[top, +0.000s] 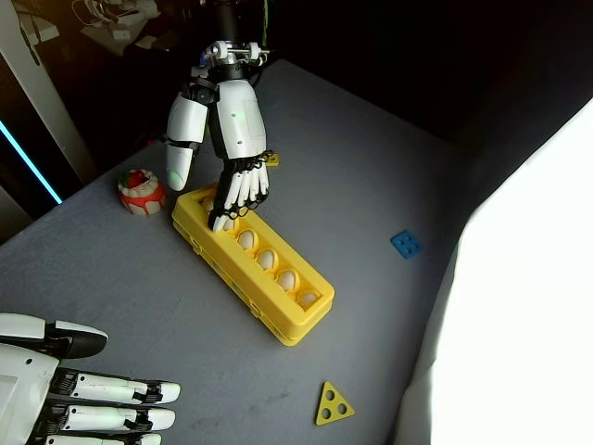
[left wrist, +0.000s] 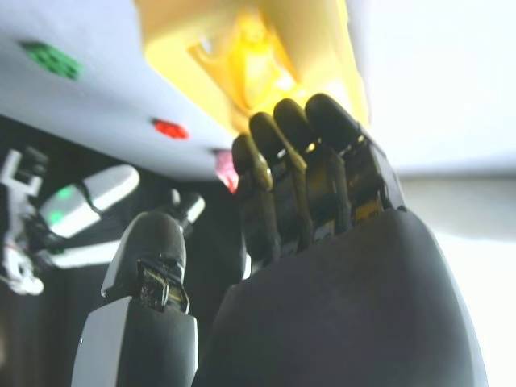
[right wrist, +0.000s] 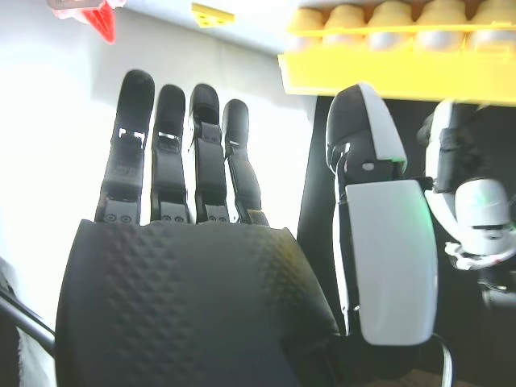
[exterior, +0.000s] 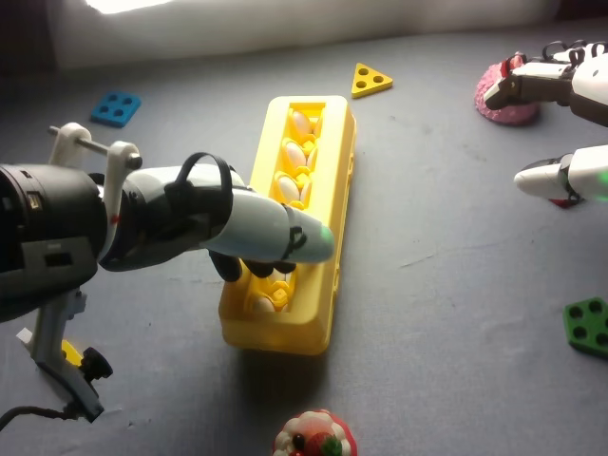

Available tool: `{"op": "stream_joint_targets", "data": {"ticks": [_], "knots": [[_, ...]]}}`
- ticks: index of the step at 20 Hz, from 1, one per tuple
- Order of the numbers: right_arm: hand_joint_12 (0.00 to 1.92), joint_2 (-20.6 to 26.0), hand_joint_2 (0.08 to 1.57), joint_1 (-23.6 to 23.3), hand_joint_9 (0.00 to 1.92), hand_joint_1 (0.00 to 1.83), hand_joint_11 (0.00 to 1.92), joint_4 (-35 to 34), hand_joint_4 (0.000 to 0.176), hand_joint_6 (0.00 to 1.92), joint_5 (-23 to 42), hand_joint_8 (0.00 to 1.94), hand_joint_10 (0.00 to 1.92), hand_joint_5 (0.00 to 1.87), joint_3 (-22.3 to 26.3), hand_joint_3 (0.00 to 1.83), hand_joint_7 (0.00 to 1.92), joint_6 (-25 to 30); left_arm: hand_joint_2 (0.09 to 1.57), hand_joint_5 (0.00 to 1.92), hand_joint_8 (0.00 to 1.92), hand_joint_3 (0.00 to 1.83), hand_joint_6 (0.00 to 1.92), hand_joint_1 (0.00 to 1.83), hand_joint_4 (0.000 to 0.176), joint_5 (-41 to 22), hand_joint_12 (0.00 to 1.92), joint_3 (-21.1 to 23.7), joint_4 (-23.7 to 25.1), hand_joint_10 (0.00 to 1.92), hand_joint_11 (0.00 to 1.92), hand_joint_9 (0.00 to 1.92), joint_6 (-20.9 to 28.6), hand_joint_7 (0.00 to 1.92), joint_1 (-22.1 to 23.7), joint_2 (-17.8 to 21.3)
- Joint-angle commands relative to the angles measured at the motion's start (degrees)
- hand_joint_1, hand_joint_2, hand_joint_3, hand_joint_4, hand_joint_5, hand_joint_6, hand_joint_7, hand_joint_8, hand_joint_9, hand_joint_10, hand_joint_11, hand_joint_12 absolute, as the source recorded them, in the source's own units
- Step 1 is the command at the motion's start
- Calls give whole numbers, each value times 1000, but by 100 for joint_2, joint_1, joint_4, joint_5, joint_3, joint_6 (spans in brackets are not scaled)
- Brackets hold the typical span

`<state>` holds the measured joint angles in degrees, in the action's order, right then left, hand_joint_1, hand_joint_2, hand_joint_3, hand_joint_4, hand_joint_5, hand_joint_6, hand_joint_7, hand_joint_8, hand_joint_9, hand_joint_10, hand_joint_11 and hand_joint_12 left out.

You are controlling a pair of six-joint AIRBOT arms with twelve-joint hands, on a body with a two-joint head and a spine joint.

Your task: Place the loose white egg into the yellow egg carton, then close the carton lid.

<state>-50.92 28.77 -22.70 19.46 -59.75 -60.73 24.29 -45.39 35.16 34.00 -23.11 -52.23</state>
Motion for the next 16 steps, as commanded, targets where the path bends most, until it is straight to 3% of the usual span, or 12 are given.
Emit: {"op": "stream_joint_targets", "data": {"ticks": [1, 10, 16], "knots": [[1381, 26, 1161, -13, 30, 731, 0, 48, 0, 537, 626, 6, 713, 146, 9, 0, 339, -2, 1330, 538, 574, 0, 15, 285, 0, -394, 1692, 1, 108, 1043, 0, 187, -76, 379, 40, -8], [1361, 19, 1171, 4, 34, 728, 0, 78, 0, 525, 644, 5, 684, 149, 23, 3, 329, -7, 1342, 514, 578, 2, 3, 283, 0, -441, 1670, -388, 109, 1037, 0, 149, -622, 348, 421, -57], [1411, 11, 1180, 12, 36, 701, 0, 99, 0, 534, 653, 5, 708, 142, 30, 4, 337, -12, 1325, 546, 508, 0, 12, 310, 0, -494, 1659, -481, 109, 960, 0, 220, -1712, 416, 740, -57]]}}
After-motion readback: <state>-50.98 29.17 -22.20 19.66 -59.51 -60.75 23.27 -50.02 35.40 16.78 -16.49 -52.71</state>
